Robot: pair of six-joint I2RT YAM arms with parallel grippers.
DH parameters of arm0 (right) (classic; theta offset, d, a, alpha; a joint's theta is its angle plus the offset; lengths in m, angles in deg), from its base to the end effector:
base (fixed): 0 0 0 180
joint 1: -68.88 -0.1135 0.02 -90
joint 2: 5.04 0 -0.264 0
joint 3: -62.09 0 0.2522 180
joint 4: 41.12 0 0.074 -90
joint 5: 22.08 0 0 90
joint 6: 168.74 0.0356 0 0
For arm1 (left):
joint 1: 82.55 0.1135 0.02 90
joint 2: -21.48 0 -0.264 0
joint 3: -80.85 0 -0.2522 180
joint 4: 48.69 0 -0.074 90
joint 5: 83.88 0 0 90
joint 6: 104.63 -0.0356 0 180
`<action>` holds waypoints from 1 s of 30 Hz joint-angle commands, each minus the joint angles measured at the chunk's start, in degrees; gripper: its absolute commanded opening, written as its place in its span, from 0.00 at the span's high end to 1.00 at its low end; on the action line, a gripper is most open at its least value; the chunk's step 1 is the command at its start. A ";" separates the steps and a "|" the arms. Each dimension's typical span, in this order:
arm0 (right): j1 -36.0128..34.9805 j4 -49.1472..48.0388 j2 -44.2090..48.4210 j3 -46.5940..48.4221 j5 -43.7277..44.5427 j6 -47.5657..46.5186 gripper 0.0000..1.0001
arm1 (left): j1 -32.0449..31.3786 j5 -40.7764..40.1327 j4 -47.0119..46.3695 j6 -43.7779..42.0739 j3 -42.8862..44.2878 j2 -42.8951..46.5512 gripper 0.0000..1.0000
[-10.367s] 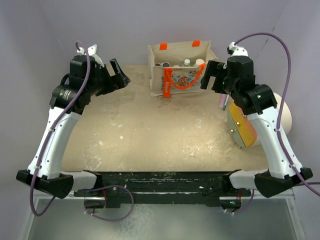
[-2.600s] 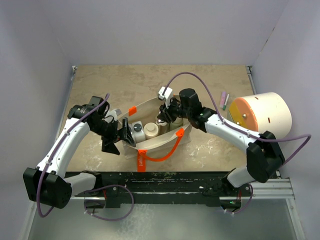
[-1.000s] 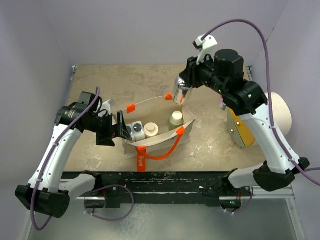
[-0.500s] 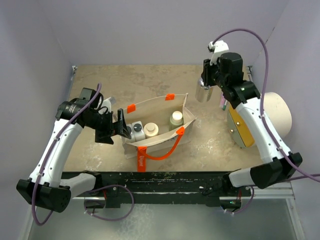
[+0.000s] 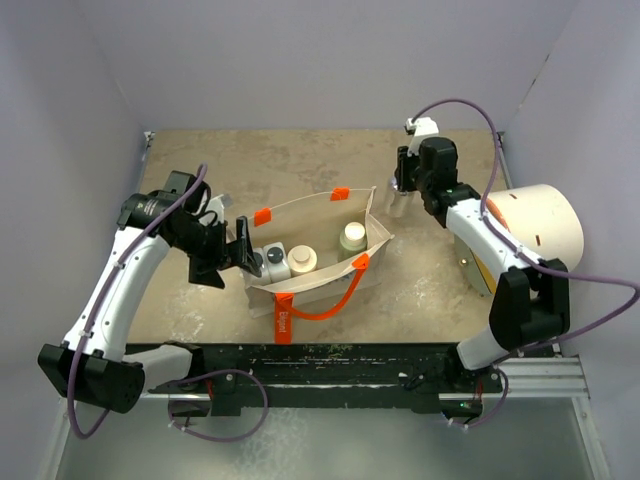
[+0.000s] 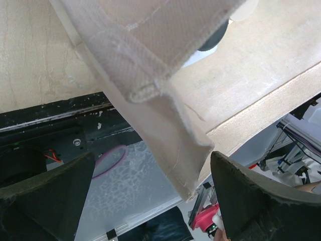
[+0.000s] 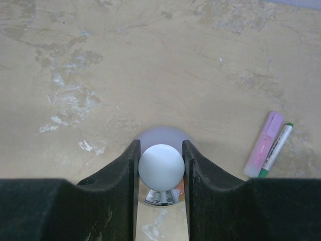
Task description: Take the personal care products out of the canvas bag
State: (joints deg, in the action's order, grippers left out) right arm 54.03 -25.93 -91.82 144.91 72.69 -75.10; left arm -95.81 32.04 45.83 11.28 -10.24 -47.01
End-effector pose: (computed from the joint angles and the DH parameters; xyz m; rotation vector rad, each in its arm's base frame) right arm 0.3489 0.0895 0.3238 -0.1299 1.9018 0.1394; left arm 0.1800 -0.0584 0.3451 -0.2296 2.9273 -0.7737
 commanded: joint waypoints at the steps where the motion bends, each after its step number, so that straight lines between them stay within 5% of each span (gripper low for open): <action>1: 1.02 -19.81 0.80 -0.83 0.10 1.21 1.00 | 0.08 -0.94 0.64 0.26 3.06 -0.63 0.01; 16: 1.93 -25.01 -1.55 -8.26 -2.30 -0.91 0.98 | 0.04 0.70 0.47 0.44 2.27 0.29 0.01; 24: 1.93 -20.35 0.81 -8.40 -1.56 -0.91 0.43 | 0.06 1.78 0.28 0.72 1.65 1.85 0.01; 27: 1.93 -15.75 3.90 -7.18 -0.61 0.38 0.29 | 0.01 3.14 0.12 0.64 1.29 2.65 0.01; 30: 1.93 -11.32 7.98 -7.40 0.00 1.67 0.25 | 0.00 5.62 -0.44 -0.07 0.37 3.33 0.01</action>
State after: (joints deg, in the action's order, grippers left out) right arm 55.89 -39.87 -90.69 135.07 71.45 -75.17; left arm -95.81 33.59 46.11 11.35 -9.65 -45.50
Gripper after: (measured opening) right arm 0.734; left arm 0.994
